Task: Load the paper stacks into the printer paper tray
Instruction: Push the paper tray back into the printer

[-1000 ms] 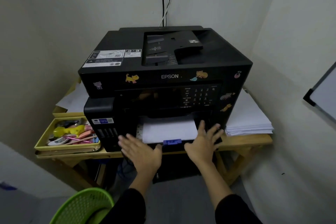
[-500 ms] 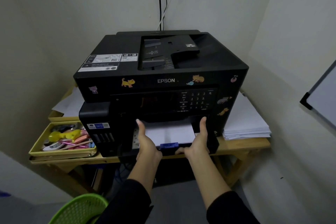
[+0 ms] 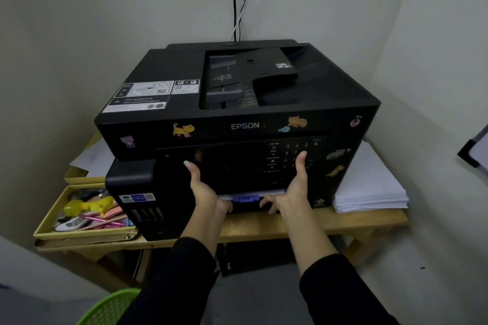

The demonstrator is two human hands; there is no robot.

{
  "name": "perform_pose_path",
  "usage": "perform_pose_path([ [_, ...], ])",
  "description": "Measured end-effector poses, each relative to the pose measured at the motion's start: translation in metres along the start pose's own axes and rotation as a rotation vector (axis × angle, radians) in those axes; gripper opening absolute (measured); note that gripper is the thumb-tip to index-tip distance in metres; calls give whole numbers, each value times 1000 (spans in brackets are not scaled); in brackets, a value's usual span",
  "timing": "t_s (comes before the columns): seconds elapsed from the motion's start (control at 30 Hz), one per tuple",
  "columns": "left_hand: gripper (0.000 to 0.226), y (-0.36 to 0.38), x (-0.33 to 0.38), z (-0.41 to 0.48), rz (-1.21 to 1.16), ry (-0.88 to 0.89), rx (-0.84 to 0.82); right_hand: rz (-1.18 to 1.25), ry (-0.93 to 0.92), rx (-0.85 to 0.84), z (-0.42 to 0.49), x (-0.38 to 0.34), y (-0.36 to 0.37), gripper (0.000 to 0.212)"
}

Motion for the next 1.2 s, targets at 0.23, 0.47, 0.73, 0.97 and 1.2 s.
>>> perform_pose_path([
  [0.23, 90, 1, -2, 7, -71, 20, 16, 15, 14, 39, 16, 4, -7, 153],
  [0.47, 98, -6, -4, 14, -50, 63, 68, 75, -62, 85, 12, 2, -10, 119],
  [0.73, 86, 0, -7, 19, -69, 164, 53, 107, -154, 53, 16, 0, -7, 95],
  [0.97, 110, -7, -5, 22, 29, 144, -16, 39, -133, 48, 16, -1, -9, 109],
  [1.2, 116, -25, -2, 19, 305, 4, -184, -58, -2, 23, 13, 9, -32, 117],
])
Point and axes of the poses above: each hand's wrist, its own z-axis towards the middle knuckle, its own y-axis out of the palm, x = y × z, the point moved 4 cm from there along z, towards the middle knuckle, and after that the axes turned 4 degrees about x, right-handed, at the moved point
